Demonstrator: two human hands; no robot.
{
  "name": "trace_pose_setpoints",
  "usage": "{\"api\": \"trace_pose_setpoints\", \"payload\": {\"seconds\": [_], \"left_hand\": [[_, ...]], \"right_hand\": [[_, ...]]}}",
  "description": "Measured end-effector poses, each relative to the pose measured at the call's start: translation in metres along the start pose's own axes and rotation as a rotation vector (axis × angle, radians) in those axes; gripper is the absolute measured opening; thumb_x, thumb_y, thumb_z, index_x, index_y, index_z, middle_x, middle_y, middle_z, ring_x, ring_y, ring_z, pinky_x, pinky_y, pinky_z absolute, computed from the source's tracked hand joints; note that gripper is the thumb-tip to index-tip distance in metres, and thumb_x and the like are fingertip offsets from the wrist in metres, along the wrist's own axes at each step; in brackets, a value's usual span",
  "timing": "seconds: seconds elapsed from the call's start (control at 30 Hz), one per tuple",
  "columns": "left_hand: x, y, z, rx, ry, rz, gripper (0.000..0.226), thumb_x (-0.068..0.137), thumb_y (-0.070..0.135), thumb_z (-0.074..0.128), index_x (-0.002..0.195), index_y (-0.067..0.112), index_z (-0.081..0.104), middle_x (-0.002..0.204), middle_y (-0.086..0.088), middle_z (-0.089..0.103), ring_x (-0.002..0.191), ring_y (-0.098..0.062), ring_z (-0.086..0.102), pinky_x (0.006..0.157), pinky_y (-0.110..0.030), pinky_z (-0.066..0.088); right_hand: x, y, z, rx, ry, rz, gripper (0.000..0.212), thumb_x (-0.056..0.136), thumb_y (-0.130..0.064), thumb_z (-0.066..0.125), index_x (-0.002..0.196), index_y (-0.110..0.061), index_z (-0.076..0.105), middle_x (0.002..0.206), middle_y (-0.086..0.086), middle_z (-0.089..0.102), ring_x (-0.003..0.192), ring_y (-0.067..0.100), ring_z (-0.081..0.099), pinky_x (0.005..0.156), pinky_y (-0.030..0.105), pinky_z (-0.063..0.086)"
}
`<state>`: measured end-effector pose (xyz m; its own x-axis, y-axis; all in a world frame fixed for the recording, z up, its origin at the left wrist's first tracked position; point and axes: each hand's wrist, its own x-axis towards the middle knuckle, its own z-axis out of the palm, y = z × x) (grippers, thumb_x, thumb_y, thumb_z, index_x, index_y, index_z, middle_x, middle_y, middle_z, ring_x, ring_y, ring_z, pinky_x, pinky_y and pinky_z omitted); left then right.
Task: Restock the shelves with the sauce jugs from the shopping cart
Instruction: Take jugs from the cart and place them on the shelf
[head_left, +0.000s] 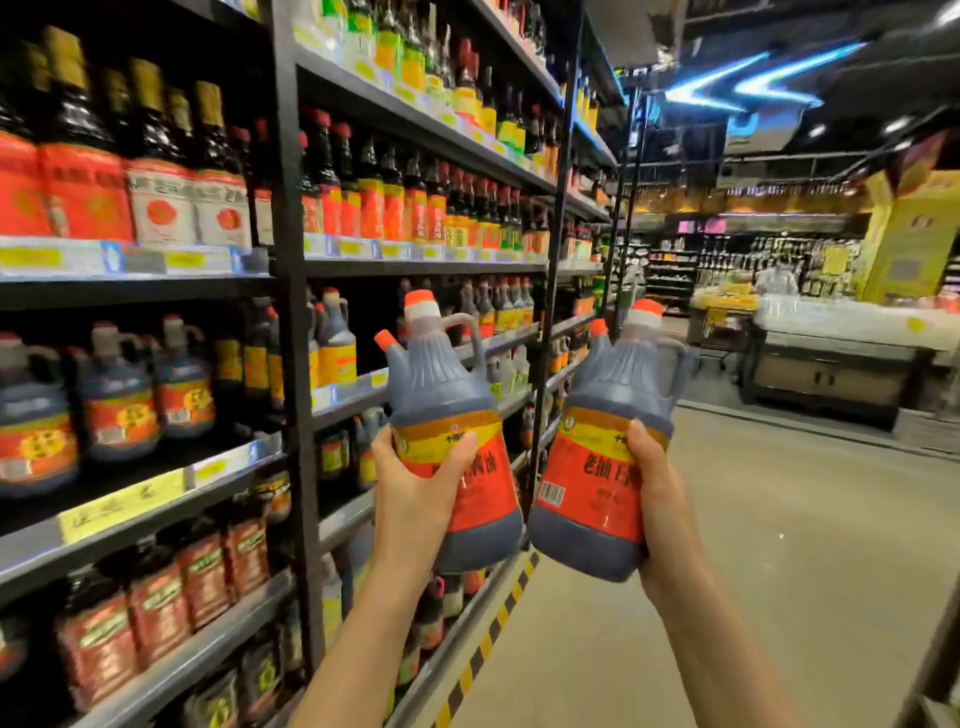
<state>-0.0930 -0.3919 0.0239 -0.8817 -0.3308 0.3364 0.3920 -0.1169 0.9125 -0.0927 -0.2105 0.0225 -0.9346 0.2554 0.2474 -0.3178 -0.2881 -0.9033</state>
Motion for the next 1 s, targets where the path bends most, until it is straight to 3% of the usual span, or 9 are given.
{"api": "trace_pose_setpoints", "payload": {"seconds": [0.2,0.33,0.43,0.63,0.77,0.9,1.0], "left_hand": [[0.087,-0.066,0.059,-0.009,0.013,-0.018,0.055,0.08,0.021,0.069,0.124,0.016,0.036,0.098,0.005,0.057,0.082,-0.007,0.06,0.053,-0.017,0.049],[0.161,-0.107,0.097,0.033,0.02,-0.014,0.067,0.075,0.029,0.072,0.13,0.013,0.038,0.108,-0.004,0.059,0.089,-0.015,0.062,0.064,-0.028,0.049],[0.213,-0.129,0.126,0.064,0.023,-0.024,0.087,0.056,0.05,0.079,0.126,0.019,0.037,0.11,-0.003,0.059,0.094,-0.022,0.062,0.077,-0.041,0.053],[0.299,-0.177,0.17,0.083,0.079,-0.047,0.084,0.053,0.053,0.076,0.123,0.023,0.04,0.106,0.001,0.061,0.092,-0.018,0.063,0.075,-0.04,0.053],[0.351,-0.21,0.197,0.104,0.155,-0.052,0.061,0.074,0.034,0.075,0.122,0.02,0.041,0.101,0.002,0.06,0.086,-0.012,0.061,0.064,-0.029,0.048],[0.403,-0.24,0.223,0.12,0.242,-0.079,0.085,0.042,0.061,0.072,0.115,0.025,0.048,0.104,0.0,0.065,0.092,-0.021,0.065,0.081,-0.046,0.054],[0.448,-0.258,0.239,0.119,0.328,-0.077,0.089,0.039,0.063,0.073,0.116,0.023,0.051,0.105,-0.002,0.067,0.093,-0.022,0.066,0.085,-0.049,0.053]], "right_hand": [[0.121,0.043,-0.017,-0.013,-0.014,0.008,0.086,0.05,-0.057,0.068,0.12,-0.009,0.057,0.106,0.02,0.069,0.095,0.038,0.067,0.084,0.054,0.054],[0.209,0.068,-0.018,-0.04,-0.06,0.044,0.084,0.052,-0.058,0.07,0.119,-0.01,0.056,0.106,0.02,0.069,0.093,0.038,0.068,0.084,0.055,0.054],[0.273,0.085,-0.019,-0.046,-0.081,0.066,0.075,0.058,-0.055,0.069,0.118,-0.012,0.057,0.103,0.018,0.07,0.091,0.035,0.069,0.083,0.052,0.055],[0.384,0.118,-0.021,-0.036,-0.13,0.104,0.072,0.058,-0.055,0.068,0.117,-0.015,0.058,0.101,0.017,0.071,0.089,0.035,0.069,0.081,0.049,0.056],[0.456,0.144,-0.02,-0.025,-0.185,0.158,0.067,0.064,-0.052,0.073,0.115,-0.009,0.06,0.1,0.018,0.071,0.086,0.034,0.069,0.079,0.046,0.056],[0.535,0.172,-0.013,-0.015,-0.29,0.222,0.067,0.064,-0.05,0.074,0.115,-0.011,0.06,0.102,0.018,0.071,0.091,0.036,0.068,0.084,0.051,0.054],[0.595,0.187,0.002,-0.025,-0.379,0.256,0.059,0.059,-0.047,0.065,0.105,-0.011,0.063,0.101,0.017,0.07,0.091,0.034,0.067,0.087,0.05,0.053]]}}
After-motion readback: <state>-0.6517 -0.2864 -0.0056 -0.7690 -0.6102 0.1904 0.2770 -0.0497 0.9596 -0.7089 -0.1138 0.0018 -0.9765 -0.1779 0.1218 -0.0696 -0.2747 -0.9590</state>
